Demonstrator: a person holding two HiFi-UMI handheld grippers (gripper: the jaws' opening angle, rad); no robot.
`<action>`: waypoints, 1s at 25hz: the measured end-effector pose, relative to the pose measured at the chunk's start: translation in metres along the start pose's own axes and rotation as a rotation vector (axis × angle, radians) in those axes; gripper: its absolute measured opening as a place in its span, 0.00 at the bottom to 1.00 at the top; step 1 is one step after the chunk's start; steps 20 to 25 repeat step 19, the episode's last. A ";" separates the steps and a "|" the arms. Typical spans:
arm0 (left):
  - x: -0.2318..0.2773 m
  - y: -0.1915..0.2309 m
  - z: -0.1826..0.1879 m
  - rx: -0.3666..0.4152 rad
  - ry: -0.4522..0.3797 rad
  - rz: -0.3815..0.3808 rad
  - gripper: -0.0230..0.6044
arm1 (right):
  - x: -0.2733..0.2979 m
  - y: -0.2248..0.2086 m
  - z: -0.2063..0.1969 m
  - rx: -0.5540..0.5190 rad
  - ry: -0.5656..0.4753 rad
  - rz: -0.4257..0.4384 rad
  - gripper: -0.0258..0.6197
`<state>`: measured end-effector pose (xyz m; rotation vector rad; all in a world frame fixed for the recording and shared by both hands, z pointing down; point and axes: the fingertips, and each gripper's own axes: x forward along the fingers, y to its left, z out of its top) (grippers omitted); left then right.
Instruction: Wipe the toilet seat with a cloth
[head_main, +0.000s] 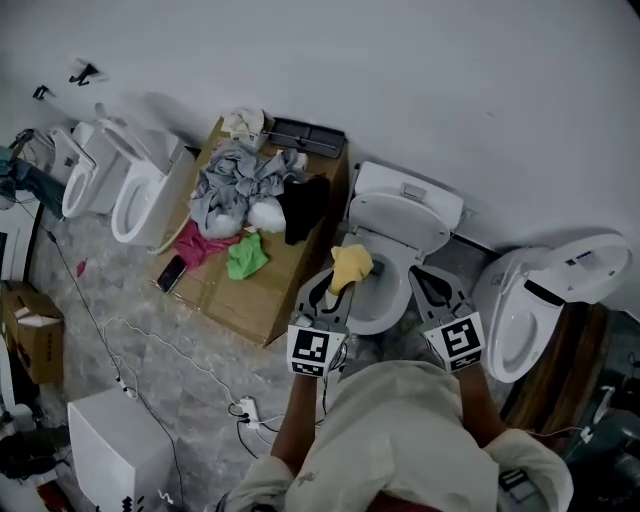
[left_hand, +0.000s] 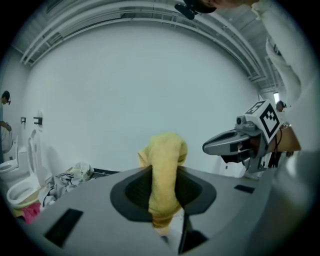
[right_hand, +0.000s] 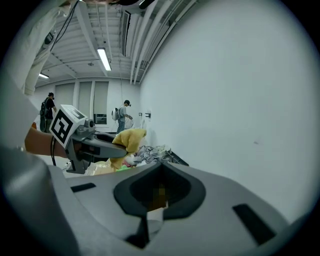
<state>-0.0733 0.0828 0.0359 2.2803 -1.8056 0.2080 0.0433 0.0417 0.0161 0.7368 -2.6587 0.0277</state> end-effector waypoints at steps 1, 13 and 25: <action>-0.001 -0.002 0.006 0.005 -0.007 -0.002 0.22 | -0.003 -0.001 0.005 0.000 -0.007 -0.003 0.05; 0.003 -0.013 0.034 0.061 -0.026 0.050 0.22 | -0.015 -0.009 0.024 -0.044 -0.075 0.035 0.05; 0.018 -0.036 0.041 0.076 -0.020 0.094 0.22 | -0.023 -0.025 0.033 -0.064 -0.113 0.098 0.05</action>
